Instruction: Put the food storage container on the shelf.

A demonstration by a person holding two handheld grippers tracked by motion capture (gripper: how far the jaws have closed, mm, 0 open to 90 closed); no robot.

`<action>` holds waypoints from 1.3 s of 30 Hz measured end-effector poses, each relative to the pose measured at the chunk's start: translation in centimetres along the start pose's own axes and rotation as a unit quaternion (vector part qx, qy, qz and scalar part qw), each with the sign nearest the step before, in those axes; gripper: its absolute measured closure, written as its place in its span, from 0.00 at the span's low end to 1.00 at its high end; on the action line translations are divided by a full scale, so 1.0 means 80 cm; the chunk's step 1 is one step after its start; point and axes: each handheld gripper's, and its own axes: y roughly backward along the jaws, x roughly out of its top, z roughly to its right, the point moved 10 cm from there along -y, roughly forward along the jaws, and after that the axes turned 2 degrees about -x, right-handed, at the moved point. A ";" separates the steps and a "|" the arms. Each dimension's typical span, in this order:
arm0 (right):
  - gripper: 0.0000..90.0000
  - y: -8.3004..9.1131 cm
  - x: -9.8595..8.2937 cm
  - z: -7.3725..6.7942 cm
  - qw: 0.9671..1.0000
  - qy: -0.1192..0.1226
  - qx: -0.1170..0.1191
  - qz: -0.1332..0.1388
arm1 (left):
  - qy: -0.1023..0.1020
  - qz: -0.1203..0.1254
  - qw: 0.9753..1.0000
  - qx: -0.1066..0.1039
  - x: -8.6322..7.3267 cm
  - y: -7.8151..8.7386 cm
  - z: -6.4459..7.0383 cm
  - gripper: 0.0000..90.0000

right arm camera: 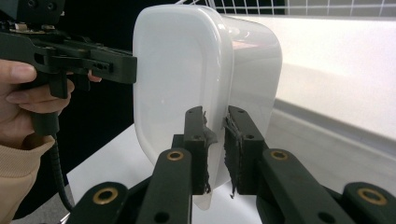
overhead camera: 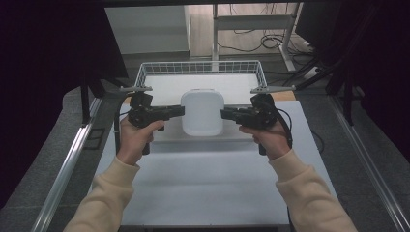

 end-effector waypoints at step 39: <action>0.88 -0.007 0.097 0.030 1.000 -0.005 0.006 0.014 | -0.002 0.000 1.000 0.001 0.101 -0.011 -0.024 0.87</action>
